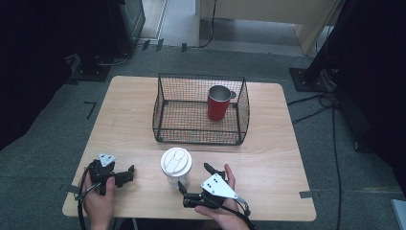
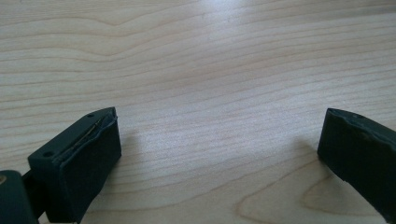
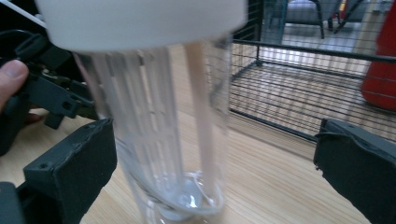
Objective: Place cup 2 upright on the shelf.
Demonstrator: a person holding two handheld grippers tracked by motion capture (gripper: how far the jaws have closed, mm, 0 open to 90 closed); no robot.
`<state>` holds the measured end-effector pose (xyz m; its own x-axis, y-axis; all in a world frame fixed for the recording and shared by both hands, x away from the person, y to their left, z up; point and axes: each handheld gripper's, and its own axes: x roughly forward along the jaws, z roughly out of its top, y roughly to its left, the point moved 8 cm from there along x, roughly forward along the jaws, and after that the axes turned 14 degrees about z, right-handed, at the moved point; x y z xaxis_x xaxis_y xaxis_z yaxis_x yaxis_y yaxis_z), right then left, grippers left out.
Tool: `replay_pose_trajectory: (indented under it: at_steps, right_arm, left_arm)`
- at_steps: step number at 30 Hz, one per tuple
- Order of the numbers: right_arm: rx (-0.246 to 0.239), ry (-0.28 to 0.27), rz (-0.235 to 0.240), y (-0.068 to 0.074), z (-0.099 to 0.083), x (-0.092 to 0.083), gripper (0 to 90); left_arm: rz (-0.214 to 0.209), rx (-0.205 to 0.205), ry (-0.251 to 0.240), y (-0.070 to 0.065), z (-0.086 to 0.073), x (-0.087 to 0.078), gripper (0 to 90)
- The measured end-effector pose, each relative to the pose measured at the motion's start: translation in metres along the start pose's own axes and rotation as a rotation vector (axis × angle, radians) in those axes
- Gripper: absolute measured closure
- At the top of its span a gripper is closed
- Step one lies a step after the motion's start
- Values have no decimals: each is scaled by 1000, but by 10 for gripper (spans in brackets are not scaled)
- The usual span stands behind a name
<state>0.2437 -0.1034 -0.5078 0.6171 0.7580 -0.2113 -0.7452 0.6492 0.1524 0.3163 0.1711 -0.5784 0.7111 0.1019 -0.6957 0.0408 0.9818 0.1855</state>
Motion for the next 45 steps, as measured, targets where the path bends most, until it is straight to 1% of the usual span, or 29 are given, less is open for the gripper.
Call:
replay_pose_trajectory:
  at_steps: [1, 7, 14, 17, 24, 28, 33, 39, 40, 44, 45]
  right_arm:
    - [-2, 0, 7, 3, 2, 4, 0]
    - [-8, -12, 20, 9, 10, 12, 1]
    - [-16, -16, 28, 13, 17, 20, 44]
    - [-28, -15, 22, 15, 20, 25, 63]
    - [-27, -19, 13, 15, 24, 33, 82]
    - [-35, -20, 7, 16, 25, 39, 142]
    - [-21, -22, -4, 15, 27, 45, 151]
    - [-28, -30, -13, 16, 28, 45, 157]
    - [-26, -44, -23, 15, 29, 44, 159]
    - [-16, -58, -21, 15, 30, 44, 160]
    - [-21, -65, -22, 15, 32, 44, 160]
  left_arm:
    - [-1, 1, 0, 0, 0, 0, 0]
    - [0, -2, -1, 0, 0, 0, 0]
    - [-1, -1, -1, 0, 0, 0, 0]
    - [-1, -1, -1, 0, 0, 0, 0]
    - [-1, -1, -1, 0, 0, 0, 0]
    - [-1, -1, -1, 0, 0, 0, 0]
    - [-1, 3, 0, 0, 0, 0, 0]
    - [-1, 2, 0, 0, 0, 0, 0]
    - [-1, 2, 0, 0, 0, 0, 0]
    - [-1, 2, 0, 0, 0, 0, 0]
    - [-1, 3, 0, 0, 0, 0, 0]
